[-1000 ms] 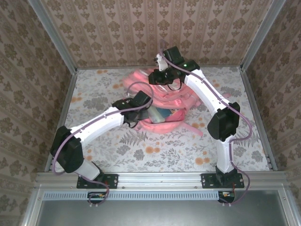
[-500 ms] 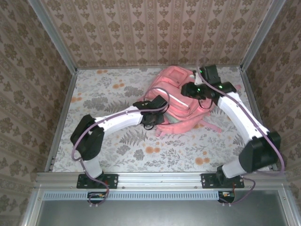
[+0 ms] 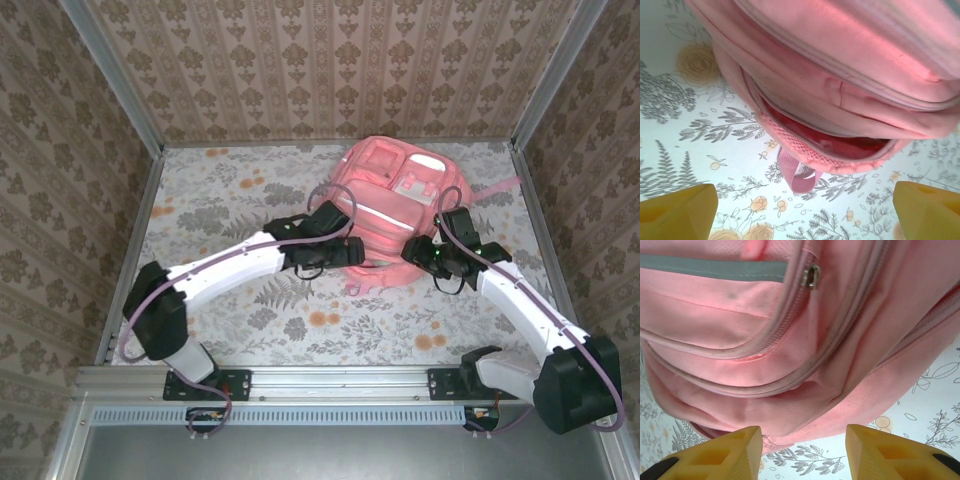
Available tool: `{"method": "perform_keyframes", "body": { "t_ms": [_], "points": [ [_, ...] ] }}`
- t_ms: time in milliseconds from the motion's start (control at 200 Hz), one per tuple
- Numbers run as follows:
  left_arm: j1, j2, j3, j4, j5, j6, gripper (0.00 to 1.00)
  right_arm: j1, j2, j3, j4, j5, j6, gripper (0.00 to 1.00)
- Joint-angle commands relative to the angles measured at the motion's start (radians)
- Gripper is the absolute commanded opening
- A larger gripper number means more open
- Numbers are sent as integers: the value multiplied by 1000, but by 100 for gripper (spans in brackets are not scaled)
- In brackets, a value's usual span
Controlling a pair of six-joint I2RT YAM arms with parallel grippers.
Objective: Pack the student bag
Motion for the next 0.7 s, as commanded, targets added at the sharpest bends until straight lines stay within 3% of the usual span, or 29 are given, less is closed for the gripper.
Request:
{"method": "perform_keyframes", "body": {
  "t_ms": [0, 85, 180, 315, 695],
  "points": [
    [95, -32, 19, -49, 71, 128, 92, 5, 1, -26, 86, 6, 67, 46],
    [190, 26, 81, -40, 177, 209, 89, 4, 13, -42, 98, 14, 81, 48],
    [260, 132, 191, -54, 221, 312, 86, 3, 10, -56, 103, 42, 112, 57],
    [339, 321, 353, -74, 319, 416, 77, 2, 20, -40, 93, 56, 111, 58],
    [435, 621, 543, 36, 559, 438, 79, -4, 153, 19, 135, 56, 89, 56]
  ]
}}
